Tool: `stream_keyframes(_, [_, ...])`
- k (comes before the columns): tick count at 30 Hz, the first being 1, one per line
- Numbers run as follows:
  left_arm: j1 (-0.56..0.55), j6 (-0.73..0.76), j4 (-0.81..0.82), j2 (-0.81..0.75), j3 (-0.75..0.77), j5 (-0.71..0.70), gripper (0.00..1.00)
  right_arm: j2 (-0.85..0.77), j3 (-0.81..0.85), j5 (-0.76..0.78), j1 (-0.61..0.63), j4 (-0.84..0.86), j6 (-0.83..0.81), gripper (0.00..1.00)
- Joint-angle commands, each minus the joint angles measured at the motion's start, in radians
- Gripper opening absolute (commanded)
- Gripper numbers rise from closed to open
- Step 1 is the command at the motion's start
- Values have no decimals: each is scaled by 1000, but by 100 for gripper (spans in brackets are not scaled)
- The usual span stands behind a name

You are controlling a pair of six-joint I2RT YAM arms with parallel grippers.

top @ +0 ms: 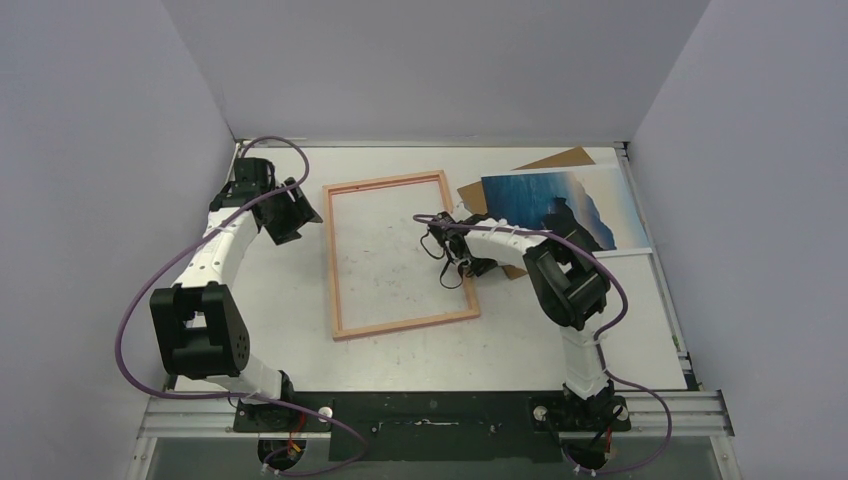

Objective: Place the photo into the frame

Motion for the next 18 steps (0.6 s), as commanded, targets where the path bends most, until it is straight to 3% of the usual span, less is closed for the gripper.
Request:
stream_keyframes(1, [0,-11,31,0,-1,19,60,-61,-23,82,7,55,-21,64])
stream_keyframes(11, [-3,-27,48,0,-11,36,60,-154,-30,164,4,110,-39,59])
stream_keyframes(18, [-43,-55,73,30,-12,60,60,-142,-13,117,-35,189,-24,53])
